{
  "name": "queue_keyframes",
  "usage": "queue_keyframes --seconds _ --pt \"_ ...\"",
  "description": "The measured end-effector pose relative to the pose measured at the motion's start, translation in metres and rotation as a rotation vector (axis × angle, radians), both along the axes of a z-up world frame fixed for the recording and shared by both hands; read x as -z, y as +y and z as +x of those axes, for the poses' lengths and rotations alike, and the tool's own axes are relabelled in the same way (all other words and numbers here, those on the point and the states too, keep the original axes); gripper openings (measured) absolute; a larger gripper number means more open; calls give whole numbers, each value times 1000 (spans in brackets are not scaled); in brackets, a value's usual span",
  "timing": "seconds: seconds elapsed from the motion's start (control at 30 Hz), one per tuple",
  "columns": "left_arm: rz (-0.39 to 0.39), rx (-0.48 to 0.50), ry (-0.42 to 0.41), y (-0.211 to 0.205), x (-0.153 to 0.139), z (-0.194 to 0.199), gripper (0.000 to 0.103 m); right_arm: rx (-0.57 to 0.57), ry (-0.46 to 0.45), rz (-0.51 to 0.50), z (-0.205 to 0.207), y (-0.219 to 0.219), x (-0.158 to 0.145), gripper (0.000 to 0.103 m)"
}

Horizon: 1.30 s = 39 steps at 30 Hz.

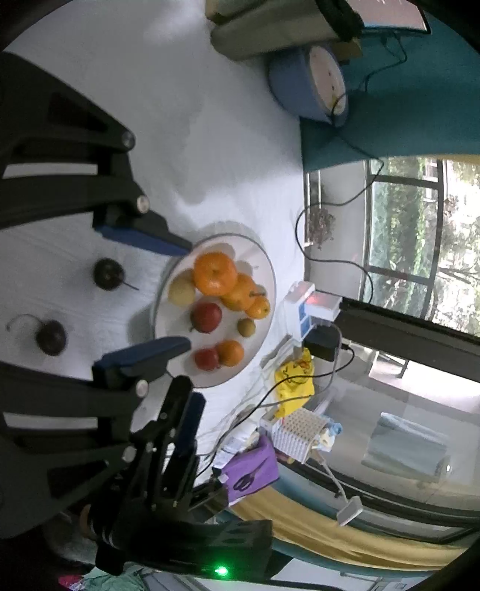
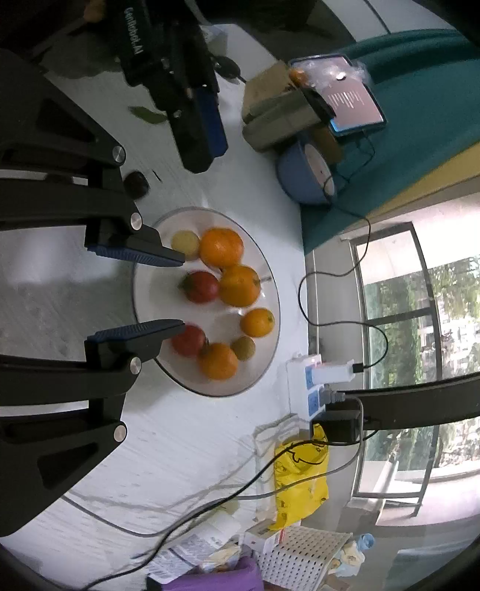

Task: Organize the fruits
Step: 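Carry both fruits onto the white plate and open both grippers, then move the right gripper to a dark plum and close on it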

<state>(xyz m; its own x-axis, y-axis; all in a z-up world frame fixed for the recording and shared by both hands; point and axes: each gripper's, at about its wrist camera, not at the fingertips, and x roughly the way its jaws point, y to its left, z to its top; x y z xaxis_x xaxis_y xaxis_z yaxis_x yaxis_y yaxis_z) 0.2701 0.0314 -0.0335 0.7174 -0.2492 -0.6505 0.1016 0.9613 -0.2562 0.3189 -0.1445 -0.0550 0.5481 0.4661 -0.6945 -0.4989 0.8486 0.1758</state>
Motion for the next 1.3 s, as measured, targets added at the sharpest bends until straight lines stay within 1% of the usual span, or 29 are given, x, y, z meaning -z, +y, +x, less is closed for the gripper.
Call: queue_keyframes --seconds 0.27,0.57,0.97,1.23,1.3 --pt "1 -44 -14 17 -2 -31 47 -46 15 -27 -36 18 3 31" --pt "-3 -59 10 29 13 -58 47 -84 47 -51 -65 35 15 31" --pt "-15 -75 57 37 35 -78 47 -97 90 -62 -81 44 36 31" --pt "-8 -79 85 32 43 -78 47 -135 142 -47 -81 47 51 31" --pt "-5 -77 89 30 44 -76 47 -144 141 -41 -81 46 51 30"
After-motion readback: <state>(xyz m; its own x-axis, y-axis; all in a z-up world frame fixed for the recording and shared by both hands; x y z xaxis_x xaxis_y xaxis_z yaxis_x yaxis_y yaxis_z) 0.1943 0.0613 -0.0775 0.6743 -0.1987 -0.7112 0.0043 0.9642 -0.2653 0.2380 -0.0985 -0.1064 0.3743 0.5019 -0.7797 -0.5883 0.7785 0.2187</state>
